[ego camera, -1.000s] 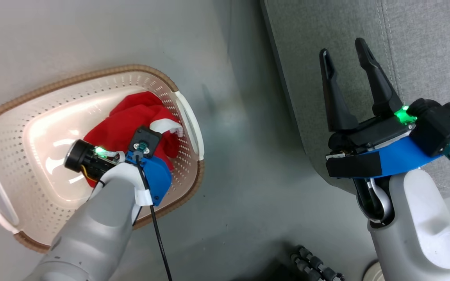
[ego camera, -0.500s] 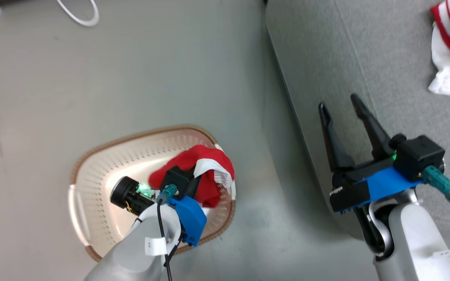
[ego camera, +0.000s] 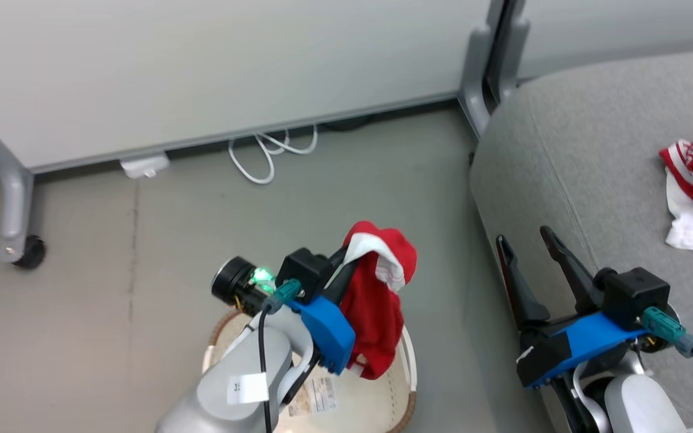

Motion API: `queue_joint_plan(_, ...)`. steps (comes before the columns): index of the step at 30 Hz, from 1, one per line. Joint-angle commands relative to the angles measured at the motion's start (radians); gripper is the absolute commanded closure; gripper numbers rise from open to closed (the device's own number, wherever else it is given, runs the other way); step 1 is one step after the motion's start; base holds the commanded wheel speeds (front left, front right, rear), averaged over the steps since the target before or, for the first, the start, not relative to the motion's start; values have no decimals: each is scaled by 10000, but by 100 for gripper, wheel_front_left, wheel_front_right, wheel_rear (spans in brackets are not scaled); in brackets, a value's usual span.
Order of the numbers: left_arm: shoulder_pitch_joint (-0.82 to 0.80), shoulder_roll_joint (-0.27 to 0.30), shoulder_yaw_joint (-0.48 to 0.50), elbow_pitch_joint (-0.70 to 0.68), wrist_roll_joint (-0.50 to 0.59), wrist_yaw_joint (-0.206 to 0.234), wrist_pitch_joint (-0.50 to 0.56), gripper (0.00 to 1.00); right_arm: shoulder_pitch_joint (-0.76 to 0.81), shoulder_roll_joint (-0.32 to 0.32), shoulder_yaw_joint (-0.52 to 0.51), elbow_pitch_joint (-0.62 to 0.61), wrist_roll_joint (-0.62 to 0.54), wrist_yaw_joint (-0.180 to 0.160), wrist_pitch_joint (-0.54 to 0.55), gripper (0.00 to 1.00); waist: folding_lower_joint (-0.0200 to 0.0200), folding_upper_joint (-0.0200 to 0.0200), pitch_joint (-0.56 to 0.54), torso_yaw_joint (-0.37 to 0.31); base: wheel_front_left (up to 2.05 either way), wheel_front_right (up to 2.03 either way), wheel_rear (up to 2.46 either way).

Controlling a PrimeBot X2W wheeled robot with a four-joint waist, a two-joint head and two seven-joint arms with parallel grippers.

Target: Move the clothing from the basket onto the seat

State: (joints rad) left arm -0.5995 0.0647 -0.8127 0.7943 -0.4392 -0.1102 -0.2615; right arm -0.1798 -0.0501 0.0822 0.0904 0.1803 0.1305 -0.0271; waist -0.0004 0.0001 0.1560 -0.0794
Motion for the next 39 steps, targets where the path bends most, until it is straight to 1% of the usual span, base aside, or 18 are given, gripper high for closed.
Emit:
queue_joint_plan(1,-383,-32,17,-205,-91,-104,-53,100,308,-6,-69,47,114,5,65,0,4,-1,-797,656,0,0,0)
queue_joint_plan(8,-1190,-143,-414,-492,-675,-201,35,100,727,-6,-28,127,193,5,226,0,4,-1,-1360,962,0,0,0)
queue_joint_plan(11,-1528,-150,-777,-847,-1270,-211,307,100,828,-6,61,105,233,5,282,0,4,-1,-1485,1039,0,0,0)
queue_joint_plan(12,-1528,-150,-777,-847,-1270,-211,307,100,828,-6,61,105,233,5,282,0,4,-1,-1485,1039,0,0,0)
queue_joint_plan(16,-2052,-140,-1177,-1169,-1920,-192,642,100,890,-7,201,106,304,5,340,0,4,-1,-1548,1105,0,0,0)
queue_joint_plan(20,-2404,-139,-1507,-1334,-2411,6,799,100,829,-7,312,79,319,5,397,0,4,-1,-1522,1119,0,0,0)
queue_joint_plan(23,-2483,-143,-1720,-1319,-2672,139,740,100,747,-7,389,60,329,5,399,0,4,-1,-1452,1095,0,0,0)
queue_joint_plan(33,-2728,-142,-2386,-1078,-3246,261,465,100,640,-6,505,128,357,5,371,0,4,-1,-1240,999,0,0,0)
queue_joint_plan(39,-2918,-143,-2673,-996,-3502,350,326,100,295,-40,928,397,362,5,721,0,4,-1,-1114,929,0,0,0)
